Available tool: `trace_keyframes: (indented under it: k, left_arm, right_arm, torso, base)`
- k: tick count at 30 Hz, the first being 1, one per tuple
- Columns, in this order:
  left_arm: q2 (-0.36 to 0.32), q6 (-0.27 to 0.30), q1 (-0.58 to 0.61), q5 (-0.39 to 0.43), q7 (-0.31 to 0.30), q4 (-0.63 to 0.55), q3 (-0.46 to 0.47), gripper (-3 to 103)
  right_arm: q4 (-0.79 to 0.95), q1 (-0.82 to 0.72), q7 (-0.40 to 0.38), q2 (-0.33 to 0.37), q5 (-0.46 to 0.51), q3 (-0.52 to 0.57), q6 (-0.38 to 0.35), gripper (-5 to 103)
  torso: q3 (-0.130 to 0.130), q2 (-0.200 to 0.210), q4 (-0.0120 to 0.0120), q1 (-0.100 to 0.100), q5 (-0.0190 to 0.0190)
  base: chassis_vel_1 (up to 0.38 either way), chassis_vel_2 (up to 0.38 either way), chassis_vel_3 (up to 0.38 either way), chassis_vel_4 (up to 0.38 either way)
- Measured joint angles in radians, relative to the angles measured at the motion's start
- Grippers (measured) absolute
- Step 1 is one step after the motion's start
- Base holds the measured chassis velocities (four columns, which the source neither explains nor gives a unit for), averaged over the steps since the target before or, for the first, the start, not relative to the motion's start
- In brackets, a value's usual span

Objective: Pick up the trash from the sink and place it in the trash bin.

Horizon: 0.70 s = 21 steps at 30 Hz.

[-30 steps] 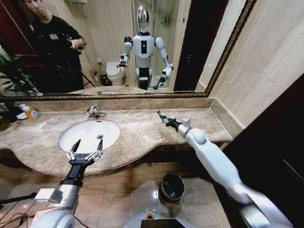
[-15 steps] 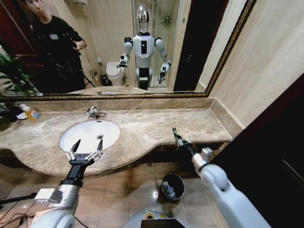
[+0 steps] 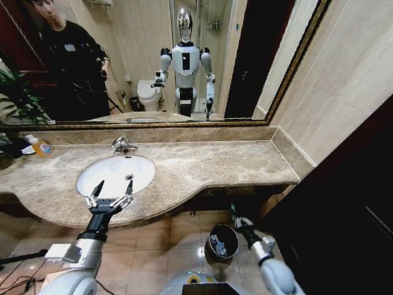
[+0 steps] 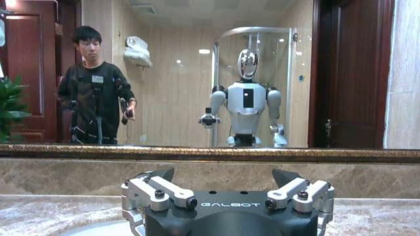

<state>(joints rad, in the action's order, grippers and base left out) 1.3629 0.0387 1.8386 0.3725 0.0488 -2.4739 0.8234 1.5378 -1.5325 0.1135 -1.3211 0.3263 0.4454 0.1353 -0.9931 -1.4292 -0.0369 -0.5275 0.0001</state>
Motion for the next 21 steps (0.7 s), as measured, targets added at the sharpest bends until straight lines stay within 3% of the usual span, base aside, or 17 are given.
trace_keyframes:
  k: [5,16,19,21]
  left_arm:
    - [0.000,0.000,0.000,0.000,0.000,0.000,0.000,100]
    - [0.000,0.000,0.000,0.000,0.000,0.000,0.000,100]
    - [0.000,0.000,0.000,0.000,0.000,0.000,0.000,100]
    - [0.000,0.000,0.000,0.000,0.000,0.000,0.000,100]
  right_arm:
    - [-0.263,0.109,-0.072,-0.036,-0.048,-0.053,0.067,3]
    - [-0.468,0.207,-0.115,-0.090,-0.104,-0.062,0.094,0]
    - [-0.492,0.216,-0.133,-0.096,-0.118,-0.062,0.105,4]
    - [-0.519,0.227,-0.142,-0.097,-0.135,-0.062,0.126,14]
  torso:
    - [0.000,0.000,0.0000,0.000,0.0000]
    - [0.000,0.000,0.0001,0.000,-0.0001]
    - [0.000,0.000,0.0000,0.000,-0.0002]
    - [0.000,0.000,0.0001,0.000,-0.0002]
  base:
    - [0.000,0.000,0.000,0.000]
    - [0.000,0.000,0.000,0.000]
    - [0.000,0.000,0.000,0.000]
    - [0.000,0.000,0.000,0.000]
